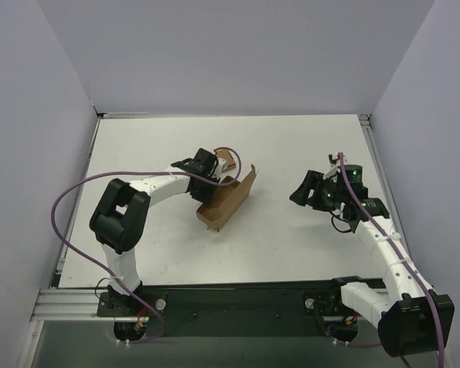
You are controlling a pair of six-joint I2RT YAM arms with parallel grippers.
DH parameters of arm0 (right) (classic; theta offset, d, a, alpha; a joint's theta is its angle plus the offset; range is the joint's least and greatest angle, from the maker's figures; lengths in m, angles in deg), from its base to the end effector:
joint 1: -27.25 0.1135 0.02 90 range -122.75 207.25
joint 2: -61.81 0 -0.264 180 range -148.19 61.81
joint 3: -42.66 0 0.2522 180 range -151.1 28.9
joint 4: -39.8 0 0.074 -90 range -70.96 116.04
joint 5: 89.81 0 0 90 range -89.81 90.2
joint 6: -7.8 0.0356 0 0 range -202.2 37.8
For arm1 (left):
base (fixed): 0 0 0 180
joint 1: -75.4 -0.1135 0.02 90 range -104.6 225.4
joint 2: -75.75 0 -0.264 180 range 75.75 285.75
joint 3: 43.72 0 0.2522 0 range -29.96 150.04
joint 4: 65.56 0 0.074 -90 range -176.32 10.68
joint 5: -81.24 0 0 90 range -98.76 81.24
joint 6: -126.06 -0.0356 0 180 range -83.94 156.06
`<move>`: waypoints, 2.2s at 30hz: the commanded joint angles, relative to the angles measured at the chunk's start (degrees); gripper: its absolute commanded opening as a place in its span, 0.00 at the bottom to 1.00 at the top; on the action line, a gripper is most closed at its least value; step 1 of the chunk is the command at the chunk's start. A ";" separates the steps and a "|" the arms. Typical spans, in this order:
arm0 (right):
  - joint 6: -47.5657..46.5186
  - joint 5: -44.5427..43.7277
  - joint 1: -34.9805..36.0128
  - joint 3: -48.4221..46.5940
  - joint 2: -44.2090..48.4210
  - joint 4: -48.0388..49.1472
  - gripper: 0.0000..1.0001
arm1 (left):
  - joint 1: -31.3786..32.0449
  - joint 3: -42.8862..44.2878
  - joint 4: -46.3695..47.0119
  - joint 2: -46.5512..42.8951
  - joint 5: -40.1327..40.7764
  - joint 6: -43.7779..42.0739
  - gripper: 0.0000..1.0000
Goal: Fold the paper box
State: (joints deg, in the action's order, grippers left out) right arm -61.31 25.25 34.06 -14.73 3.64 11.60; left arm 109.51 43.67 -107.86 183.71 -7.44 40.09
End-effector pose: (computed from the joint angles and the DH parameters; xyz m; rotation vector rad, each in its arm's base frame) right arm 0.2225 0.0418 0.2829 -0.0155 2.1101 0.7466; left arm 0.3213 -0.2166 0.1785 0.6885 2.5910 -0.1821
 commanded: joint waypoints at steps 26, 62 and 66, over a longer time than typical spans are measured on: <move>10.42 -13.21 30.61 1.01 3.85 12.97 0.71 | -13.35 -24.86 15.62 -33.87 -23.83 21.83 0.66; -34.14 -22.17 38.73 -27.91 -21.20 -8.50 0.00 | -16.44 -17.99 18.51 -42.75 -29.25 3.53 0.72; -39.25 -11.55 35.47 -26.94 -19.18 -8.50 0.00 | -15.92 -18.08 19.66 -40.65 -35.68 2.65 0.72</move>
State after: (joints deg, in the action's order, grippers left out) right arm -90.89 2.72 72.11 -42.41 -19.37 3.76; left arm 93.31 25.75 -91.97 141.50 -33.34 44.81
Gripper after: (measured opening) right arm 0.042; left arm 0.720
